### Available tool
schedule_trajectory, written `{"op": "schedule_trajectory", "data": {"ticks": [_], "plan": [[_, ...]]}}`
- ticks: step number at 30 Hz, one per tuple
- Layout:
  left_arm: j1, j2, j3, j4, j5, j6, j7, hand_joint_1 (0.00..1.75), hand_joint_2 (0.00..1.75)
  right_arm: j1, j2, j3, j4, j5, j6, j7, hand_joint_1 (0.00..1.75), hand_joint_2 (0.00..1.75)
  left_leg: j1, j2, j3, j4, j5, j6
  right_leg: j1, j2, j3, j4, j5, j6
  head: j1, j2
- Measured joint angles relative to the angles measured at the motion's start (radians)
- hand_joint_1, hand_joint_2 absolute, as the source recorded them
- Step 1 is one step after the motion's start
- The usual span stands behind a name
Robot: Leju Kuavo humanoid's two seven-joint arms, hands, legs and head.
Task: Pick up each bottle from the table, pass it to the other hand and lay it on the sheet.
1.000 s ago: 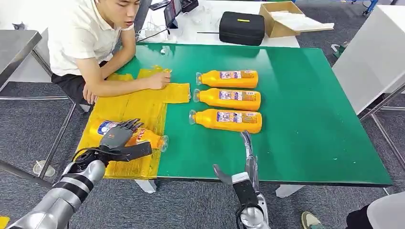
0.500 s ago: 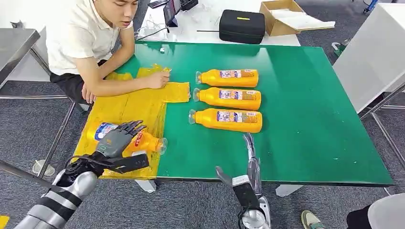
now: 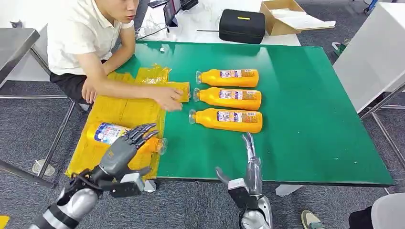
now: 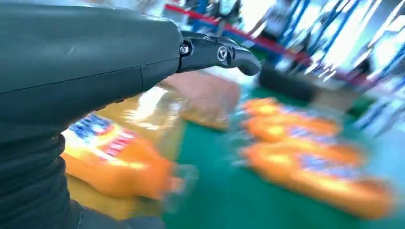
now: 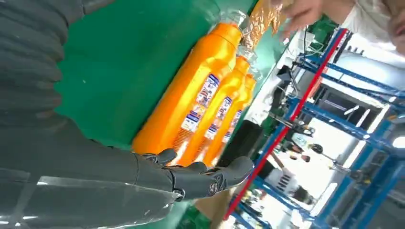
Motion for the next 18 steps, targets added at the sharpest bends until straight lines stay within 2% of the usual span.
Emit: {"op": "schedule_trajectory", "data": {"ticks": [4,6,8,11,14,18], "plan": [[0.070,-0.104,0.023,-0.032,0.109,-0.011,-0.041,0.00,1.75,-0.046,-0.016,-0.012,0.075,0.232,-0.009,0.043,0.00,1.75,-0.001,-0.001,0.000,0.000,0.000,0.000,0.000,0.000,0.000,0.000,0.000,0.000,0.000,0.000],[0.091,-0.160,0.026,-0.028,0.128,-0.013,-0.039,0.00,1.75,-0.083,-0.033,-0.042,0.117,0.424,-0.023,0.104,0.00,1.75,-0.001,-0.001,-0.001,0.000,0.000,0.001,-0.001,0.000,0.000,0.000,0.001,0.002,0.000,0.000],[0.099,-0.206,0.024,-0.019,0.116,0.008,-0.039,0.00,1.75,-0.122,-0.052,-0.071,0.153,0.533,-0.025,0.148,0.00,1.75,-0.002,-0.001,-0.001,0.000,0.001,0.002,-0.002,0.000,0.000,0.000,0.002,0.003,0.000,0.000],[0.108,-0.252,0.019,-0.005,0.116,0.024,-0.038,0.00,1.75,-0.172,-0.081,-0.104,0.205,0.601,-0.027,0.194,0.00,1.75,-0.002,-0.001,-0.001,0.001,0.001,0.002,-0.002,0.000,0.000,0.000,0.003,0.004,0.000,0.000],[0.109,-0.276,0.007,0.004,0.116,0.037,-0.028,0.00,1.75,-0.223,-0.107,-0.122,0.265,0.661,-0.009,0.251,0.00,1.75,-0.002,-0.001,-0.001,0.001,0.001,0.002,-0.002,0.000,0.000,0.000,0.003,0.004,-0.001,0.000],[0.109,-0.290,0.001,0.007,0.113,0.039,-0.024,0.00,1.75,-0.269,-0.130,-0.136,0.324,0.685,0.018,0.276,0.00,1.75,-0.002,-0.001,-0.001,0.001,0.002,0.002,-0.002,0.000,0.000,0.000,0.003,0.004,-0.001,0.000]]}}
